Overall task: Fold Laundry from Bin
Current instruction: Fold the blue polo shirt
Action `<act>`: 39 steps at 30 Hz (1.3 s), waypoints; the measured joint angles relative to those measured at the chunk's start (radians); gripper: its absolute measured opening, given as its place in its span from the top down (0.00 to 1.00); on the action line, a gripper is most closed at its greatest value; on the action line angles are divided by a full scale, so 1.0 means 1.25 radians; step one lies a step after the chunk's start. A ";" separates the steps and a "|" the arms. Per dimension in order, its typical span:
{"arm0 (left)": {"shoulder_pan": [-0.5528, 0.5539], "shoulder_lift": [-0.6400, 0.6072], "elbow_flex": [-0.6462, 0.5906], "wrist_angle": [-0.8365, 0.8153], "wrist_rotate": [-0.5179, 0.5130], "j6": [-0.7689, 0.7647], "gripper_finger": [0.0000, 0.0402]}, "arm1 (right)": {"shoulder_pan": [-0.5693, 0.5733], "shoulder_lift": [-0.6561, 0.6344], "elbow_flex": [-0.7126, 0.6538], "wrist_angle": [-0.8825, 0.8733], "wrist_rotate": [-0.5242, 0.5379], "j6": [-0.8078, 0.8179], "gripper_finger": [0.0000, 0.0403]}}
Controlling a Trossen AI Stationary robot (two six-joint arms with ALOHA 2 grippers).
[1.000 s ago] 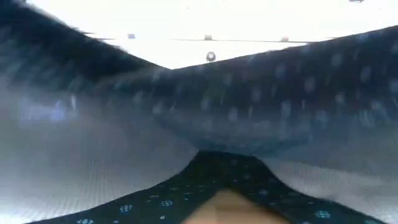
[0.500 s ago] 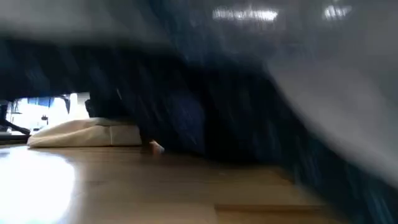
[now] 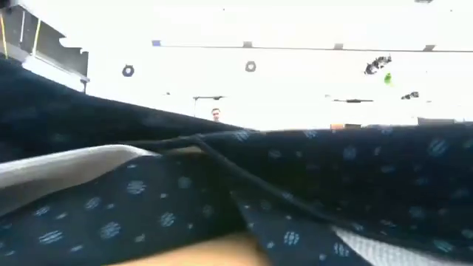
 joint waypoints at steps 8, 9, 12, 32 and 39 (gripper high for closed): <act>-0.042 0.124 0.000 0.107 0.286 -0.076 0.92 | 0.015 0.089 -0.004 0.110 -0.090 0.016 0.80; -0.042 0.119 0.000 0.106 0.292 -0.081 0.90 | 0.015 0.076 -0.004 0.093 -0.090 0.026 0.77; -0.041 0.074 0.000 0.101 0.294 -0.082 0.84 | 0.015 0.007 -0.004 0.029 -0.052 0.042 0.69; 0.130 -0.217 0.001 -0.203 0.393 -0.119 0.78 | -0.356 -0.467 -0.003 -0.341 0.354 -0.421 0.64; 0.083 -0.215 0.000 -0.174 0.568 -0.353 0.66 | -0.550 -0.499 -0.004 -0.385 0.264 -0.665 0.64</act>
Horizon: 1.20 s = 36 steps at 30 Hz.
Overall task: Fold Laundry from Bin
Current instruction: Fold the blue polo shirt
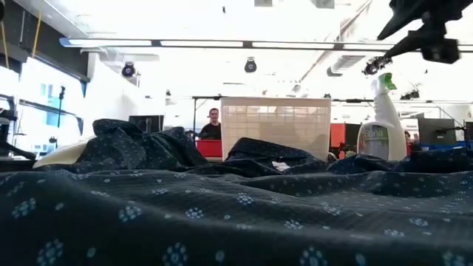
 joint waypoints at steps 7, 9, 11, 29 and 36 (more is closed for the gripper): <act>0.068 -0.087 0.044 0.146 -0.200 -0.137 0.63 | -0.184 0.018 0.000 0.027 -0.091 -0.308 0.64; 0.127 -0.088 0.061 0.132 -0.252 -0.082 0.64 | -0.239 0.032 0.000 0.022 -0.144 -0.371 0.64; 0.203 -0.071 0.063 0.130 -0.266 -0.010 0.66 | -0.293 0.049 0.000 0.022 -0.193 -0.423 0.64; 0.910 0.644 0.427 0.317 0.089 0.940 0.86 | -0.534 0.204 0.000 0.129 -0.552 -0.546 0.64; 0.983 0.866 0.650 -0.133 0.116 1.277 0.91 | -0.575 0.360 0.000 0.209 -0.566 -0.535 0.67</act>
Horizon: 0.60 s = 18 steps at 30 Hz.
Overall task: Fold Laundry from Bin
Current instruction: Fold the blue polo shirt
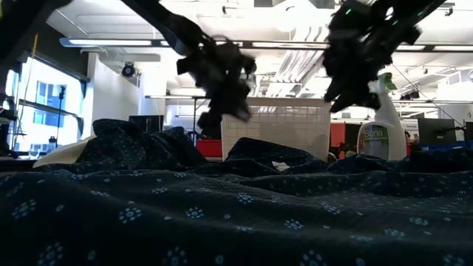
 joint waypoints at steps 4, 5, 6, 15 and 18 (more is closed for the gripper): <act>0.041 0.044 0.034 -0.114 -0.134 0.121 0.91 | -0.024 0.126 0.000 0.059 0.002 0.010 0.75; 0.053 0.049 0.033 -0.124 -0.167 0.140 0.91 | -0.034 0.159 0.001 0.060 0.006 0.010 0.77; 0.063 0.051 0.031 -0.127 -0.200 0.154 0.92 | -0.044 0.190 0.002 0.060 0.012 0.010 0.80; 0.156 0.127 0.030 -0.138 -0.252 0.299 0.92 | -0.123 0.375 0.010 0.065 0.078 0.017 0.99; 0.185 0.127 0.030 -0.161 -0.253 0.329 0.92 | -0.147 0.393 0.035 0.049 0.141 -0.001 0.98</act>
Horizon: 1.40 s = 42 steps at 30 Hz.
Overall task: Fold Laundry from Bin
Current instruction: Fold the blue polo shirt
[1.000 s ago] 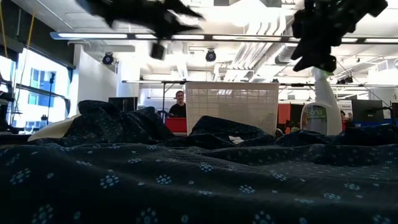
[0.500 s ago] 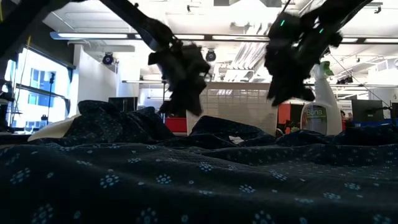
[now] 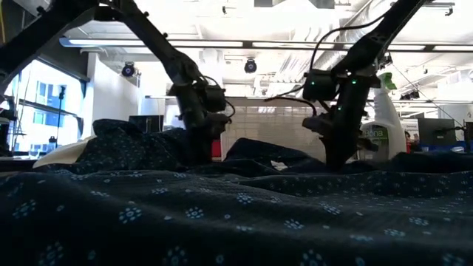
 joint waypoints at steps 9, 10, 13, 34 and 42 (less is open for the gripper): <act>0.103 -0.126 0.000 -0.014 -0.097 0.084 0.92 | -0.092 0.005 0.185 -0.066 0.258 -0.184 0.99; 0.111 -0.138 0.000 -0.022 -0.094 0.103 0.92 | -0.099 0.005 0.208 -0.077 0.254 -0.199 0.99; 0.130 -0.159 0.001 -0.072 -0.043 0.181 0.92 | -0.106 0.003 0.266 -0.127 0.250 -0.218 1.00; 0.006 -0.161 0.000 -0.257 -0.071 0.542 0.62 | -0.004 0.001 0.297 -0.294 0.151 -0.225 1.00; 0.006 -0.168 0.000 -0.273 -0.206 0.557 0.83 | -0.004 -0.042 0.296 -0.412 0.141 -0.261 1.00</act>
